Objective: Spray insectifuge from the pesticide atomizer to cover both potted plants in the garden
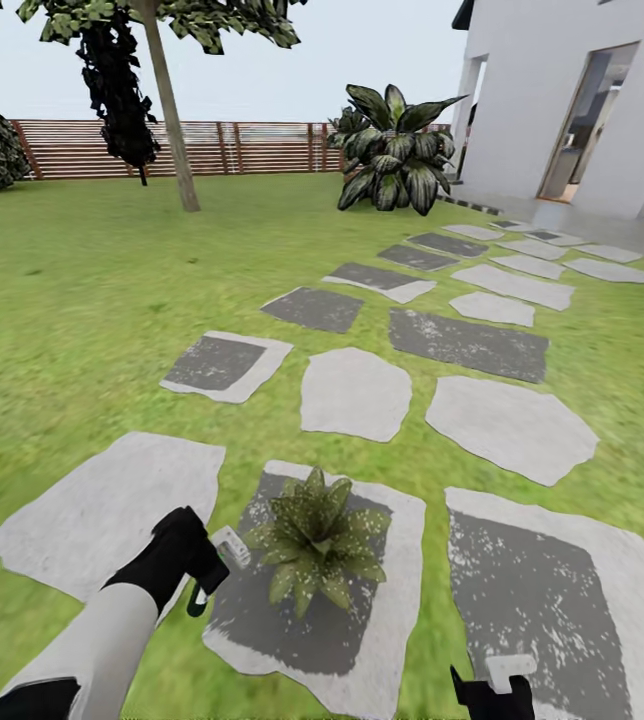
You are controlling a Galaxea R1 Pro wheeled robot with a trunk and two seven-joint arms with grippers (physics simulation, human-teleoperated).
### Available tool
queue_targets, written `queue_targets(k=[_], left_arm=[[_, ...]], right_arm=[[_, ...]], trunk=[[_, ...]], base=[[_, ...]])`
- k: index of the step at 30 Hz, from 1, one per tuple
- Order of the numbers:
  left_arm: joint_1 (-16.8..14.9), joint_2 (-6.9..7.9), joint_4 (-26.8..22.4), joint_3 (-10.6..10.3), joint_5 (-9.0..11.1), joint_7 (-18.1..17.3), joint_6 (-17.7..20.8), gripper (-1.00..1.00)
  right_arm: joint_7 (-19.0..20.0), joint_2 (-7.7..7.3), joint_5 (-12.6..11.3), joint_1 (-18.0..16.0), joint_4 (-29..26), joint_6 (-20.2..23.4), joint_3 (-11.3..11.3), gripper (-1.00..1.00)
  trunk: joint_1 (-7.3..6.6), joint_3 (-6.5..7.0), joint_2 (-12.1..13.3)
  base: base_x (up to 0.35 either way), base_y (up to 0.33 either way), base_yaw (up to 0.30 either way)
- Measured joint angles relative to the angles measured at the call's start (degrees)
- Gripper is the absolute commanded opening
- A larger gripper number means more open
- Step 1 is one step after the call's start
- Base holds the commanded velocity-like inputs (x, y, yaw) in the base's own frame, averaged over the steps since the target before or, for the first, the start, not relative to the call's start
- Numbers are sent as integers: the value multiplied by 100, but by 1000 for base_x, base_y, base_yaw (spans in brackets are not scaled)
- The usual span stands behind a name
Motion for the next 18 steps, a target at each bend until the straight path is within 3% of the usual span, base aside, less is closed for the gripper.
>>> queue_targets(k=[3, 6, 9, 13, 18], left_arm=[[-43, -29, -86, -59, 7, -77, 44, -100], [-170, -42, -106, -435, -14, -578, 186, -100], [-192, -49, -108, -733, -18, -721, 348, -100], [-201, -49, -118, -814, -7, -749, 405, -100], [-204, -58, -117, -822, -3, -751, 410, -100]], right_arm=[[0, 0, 0, -1, 0, 0, -2, 100], [0, -1, 0, 1, 0, 0, -2, 100], [0, -1, 0, 0, 1, 0, -3, 100], [0, 0, 0, -3, 2, 0, -2, 100], [0, 0, 0, 1, 0, 0, -3, 100]], trunk=[[-1, 0, 0], [-1, 0, 0], [-1, 0, 0], [-1, 0, 0], [-4, 0, 0]], base=[[-8, -2, 6], [-1, 0, 0], [0, 0, 85], [19, 0, 239], [277, -37, 84]])
